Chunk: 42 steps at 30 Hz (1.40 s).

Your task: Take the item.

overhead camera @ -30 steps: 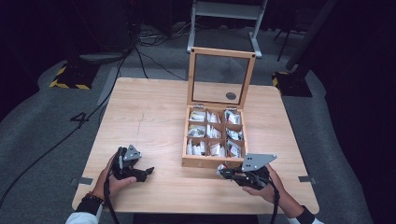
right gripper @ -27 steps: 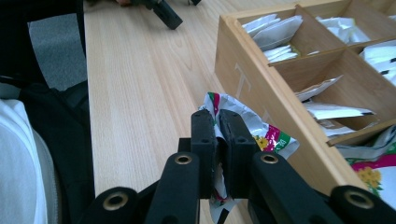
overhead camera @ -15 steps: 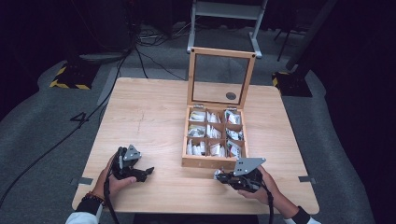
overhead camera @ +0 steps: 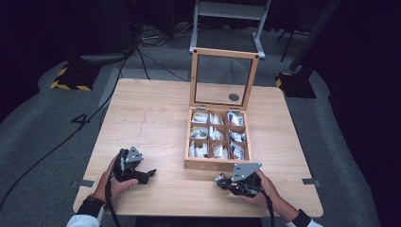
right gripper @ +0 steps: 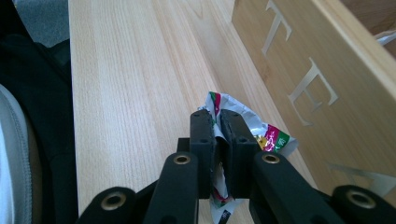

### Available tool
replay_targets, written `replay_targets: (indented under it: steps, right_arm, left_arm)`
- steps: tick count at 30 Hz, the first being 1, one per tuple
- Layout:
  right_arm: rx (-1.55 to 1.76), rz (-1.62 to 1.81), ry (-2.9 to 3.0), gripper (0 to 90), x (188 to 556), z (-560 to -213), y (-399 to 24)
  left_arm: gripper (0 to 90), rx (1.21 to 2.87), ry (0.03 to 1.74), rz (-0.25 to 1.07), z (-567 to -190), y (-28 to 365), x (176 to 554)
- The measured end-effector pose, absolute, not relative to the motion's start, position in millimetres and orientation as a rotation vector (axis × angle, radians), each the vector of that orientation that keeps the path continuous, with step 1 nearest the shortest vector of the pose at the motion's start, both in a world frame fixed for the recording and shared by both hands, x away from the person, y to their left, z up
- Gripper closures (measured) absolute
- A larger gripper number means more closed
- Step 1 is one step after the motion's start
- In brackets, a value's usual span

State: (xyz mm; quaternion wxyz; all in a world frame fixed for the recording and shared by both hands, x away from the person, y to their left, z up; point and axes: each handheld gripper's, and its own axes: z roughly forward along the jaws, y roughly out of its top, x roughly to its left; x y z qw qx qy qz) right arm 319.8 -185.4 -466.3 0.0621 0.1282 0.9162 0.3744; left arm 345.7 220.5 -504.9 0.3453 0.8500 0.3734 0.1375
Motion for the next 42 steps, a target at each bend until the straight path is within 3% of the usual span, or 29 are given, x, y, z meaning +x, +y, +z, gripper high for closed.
replay_targets:
  steps: [11, 18, 30, 42]
  right_arm:
    - [0.357, 1.067, 2.805, 78.7, 317.9, -477.5, -178.7]
    - [0.367, 1.047, 2.827, 67.1, 319.0, -482.1, -178.4]
    - [0.422, 1.078, 2.818, 38.8, 317.4, -477.0, -186.2]
    - [0.449, 1.153, 2.754, 33.0, 313.9, -463.5, -205.0]
  left_arm:
    - [14.3, 2.206, 0.976, 0.362, -504.8, 220.3, 344.9]
    - [14.2, 2.204, 0.977, 0.361, -504.9, 220.1, 345.2]
    - [13.4, 2.209, 0.974, 0.367, -505.0, 219.2, 346.3]
    - [12.9, 2.209, 0.985, 0.37, -504.7, 217.9, 346.1]
